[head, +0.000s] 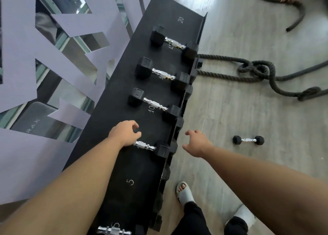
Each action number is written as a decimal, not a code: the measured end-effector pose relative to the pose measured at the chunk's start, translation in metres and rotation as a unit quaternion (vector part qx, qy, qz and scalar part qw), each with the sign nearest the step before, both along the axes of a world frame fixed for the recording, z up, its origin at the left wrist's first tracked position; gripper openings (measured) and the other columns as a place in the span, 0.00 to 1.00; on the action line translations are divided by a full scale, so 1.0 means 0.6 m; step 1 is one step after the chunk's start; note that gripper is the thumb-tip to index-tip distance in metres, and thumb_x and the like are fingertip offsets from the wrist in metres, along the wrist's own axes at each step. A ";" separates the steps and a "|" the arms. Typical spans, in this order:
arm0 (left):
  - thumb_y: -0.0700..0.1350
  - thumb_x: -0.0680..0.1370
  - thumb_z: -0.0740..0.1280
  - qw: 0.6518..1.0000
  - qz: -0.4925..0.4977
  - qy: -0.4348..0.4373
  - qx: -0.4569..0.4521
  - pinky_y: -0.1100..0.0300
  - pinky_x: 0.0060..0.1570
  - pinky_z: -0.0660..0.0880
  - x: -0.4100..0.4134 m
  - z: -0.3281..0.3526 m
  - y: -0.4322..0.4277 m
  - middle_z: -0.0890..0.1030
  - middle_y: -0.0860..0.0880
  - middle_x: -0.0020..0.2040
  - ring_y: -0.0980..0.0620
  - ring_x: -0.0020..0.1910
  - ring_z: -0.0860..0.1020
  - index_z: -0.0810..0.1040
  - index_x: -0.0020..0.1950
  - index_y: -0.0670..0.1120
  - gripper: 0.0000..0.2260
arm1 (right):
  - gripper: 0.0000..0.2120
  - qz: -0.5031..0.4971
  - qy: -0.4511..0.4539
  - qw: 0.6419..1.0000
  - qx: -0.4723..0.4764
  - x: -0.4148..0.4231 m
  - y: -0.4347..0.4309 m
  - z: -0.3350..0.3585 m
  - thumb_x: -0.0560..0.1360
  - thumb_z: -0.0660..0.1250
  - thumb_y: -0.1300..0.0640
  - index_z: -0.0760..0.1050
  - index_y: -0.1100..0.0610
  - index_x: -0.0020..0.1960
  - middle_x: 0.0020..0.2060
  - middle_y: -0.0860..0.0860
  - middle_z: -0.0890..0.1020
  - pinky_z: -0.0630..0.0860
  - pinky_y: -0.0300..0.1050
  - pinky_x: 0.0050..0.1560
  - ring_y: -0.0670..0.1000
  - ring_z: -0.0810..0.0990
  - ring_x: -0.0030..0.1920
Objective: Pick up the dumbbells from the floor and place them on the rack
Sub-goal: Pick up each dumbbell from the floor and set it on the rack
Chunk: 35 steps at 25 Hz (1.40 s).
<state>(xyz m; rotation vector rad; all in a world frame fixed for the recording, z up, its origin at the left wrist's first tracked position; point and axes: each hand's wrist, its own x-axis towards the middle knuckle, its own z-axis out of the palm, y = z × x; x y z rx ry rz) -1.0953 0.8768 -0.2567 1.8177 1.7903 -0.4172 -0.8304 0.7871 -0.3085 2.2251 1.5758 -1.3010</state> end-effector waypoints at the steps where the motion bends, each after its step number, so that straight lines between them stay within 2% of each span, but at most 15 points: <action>1: 0.56 0.76 0.69 1.000 -0.011 -0.002 -0.013 0.52 0.58 0.77 0.024 0.014 0.003 0.82 0.56 0.60 0.51 0.58 0.80 0.79 0.63 0.56 0.16 | 0.30 0.000 -0.006 1.000 0.008 0.022 -0.001 0.017 0.79 0.67 0.46 0.65 0.52 0.78 0.73 0.56 0.70 0.76 0.56 0.66 0.60 0.74 0.69; 3: 0.57 0.76 0.69 0.999 -0.048 -0.004 -0.021 0.54 0.55 0.78 0.082 0.038 0.006 0.83 0.58 0.57 0.53 0.55 0.80 0.80 0.61 0.57 0.14 | 0.27 0.003 -0.013 0.999 0.029 0.071 -0.003 0.048 0.79 0.66 0.48 0.67 0.52 0.77 0.72 0.55 0.72 0.76 0.52 0.61 0.59 0.76 0.67; 6: 0.59 0.76 0.68 0.993 -0.120 -0.003 -0.016 0.53 0.56 0.78 0.187 0.067 0.007 0.82 0.60 0.55 0.54 0.55 0.80 0.79 0.62 0.58 0.15 | 0.25 0.012 -0.034 0.998 0.052 0.154 -0.011 0.090 0.80 0.65 0.48 0.69 0.52 0.76 0.70 0.54 0.75 0.74 0.49 0.53 0.57 0.78 0.65; 9: 0.62 0.75 0.67 0.982 -0.189 0.011 -0.007 0.50 0.59 0.78 0.302 0.085 -0.006 0.82 0.58 0.58 0.52 0.58 0.80 0.78 0.66 0.58 0.20 | 0.25 -0.003 -0.065 0.996 0.060 0.260 -0.033 0.120 0.79 0.64 0.47 0.70 0.51 0.75 0.69 0.52 0.77 0.74 0.48 0.53 0.56 0.78 0.66; 14: 0.65 0.75 0.66 0.969 -0.245 0.021 0.001 0.48 0.59 0.78 0.496 0.095 -0.050 0.82 0.55 0.61 0.50 0.59 0.80 0.75 0.69 0.57 0.25 | 0.24 -0.064 -0.098 0.992 0.054 0.466 -0.094 0.145 0.79 0.64 0.47 0.70 0.51 0.74 0.67 0.53 0.79 0.75 0.50 0.55 0.57 0.79 0.64; 19: 0.69 0.72 0.64 0.971 -0.239 0.020 0.004 0.49 0.60 0.77 0.706 0.086 -0.097 0.82 0.54 0.63 0.48 0.60 0.80 0.76 0.68 0.57 0.29 | 0.24 -0.062 -0.103 0.991 0.062 0.662 -0.140 0.149 0.78 0.65 0.47 0.71 0.51 0.73 0.66 0.52 0.79 0.73 0.49 0.52 0.57 0.78 0.66; 23: 0.70 0.71 0.64 0.977 -0.213 0.019 -0.002 0.49 0.61 0.77 0.834 0.041 -0.129 0.82 0.53 0.63 0.47 0.62 0.80 0.76 0.68 0.57 0.29 | 0.24 -0.052 -0.104 0.992 0.042 0.796 -0.161 0.113 0.77 0.66 0.47 0.72 0.51 0.72 0.66 0.52 0.79 0.76 0.51 0.57 0.57 0.78 0.65; 27: 0.68 0.72 0.65 0.979 -0.200 0.010 -0.037 0.48 0.61 0.77 0.898 -0.007 -0.152 0.81 0.54 0.65 0.48 0.62 0.79 0.76 0.69 0.56 0.29 | 0.24 -0.046 -0.096 0.994 0.010 0.876 -0.166 0.076 0.78 0.66 0.48 0.72 0.52 0.72 0.65 0.52 0.80 0.78 0.51 0.57 0.56 0.79 0.62; 32: 0.65 0.73 0.68 0.985 -0.162 -0.006 -0.055 0.50 0.61 0.77 0.959 -0.087 -0.094 0.81 0.52 0.65 0.47 0.63 0.79 0.75 0.69 0.53 0.28 | 0.24 -0.057 -0.079 0.995 -0.017 0.937 -0.116 0.000 0.78 0.66 0.48 0.72 0.53 0.72 0.62 0.52 0.82 0.80 0.52 0.56 0.56 0.81 0.59; 35: 0.66 0.72 0.68 0.986 -0.150 -0.015 -0.075 0.49 0.62 0.76 0.998 -0.161 -0.044 0.81 0.50 0.66 0.46 0.63 0.79 0.75 0.69 0.52 0.29 | 0.24 -0.083 -0.072 0.993 -0.032 0.979 -0.076 -0.072 0.78 0.67 0.49 0.72 0.54 0.72 0.62 0.54 0.81 0.79 0.50 0.52 0.55 0.79 0.52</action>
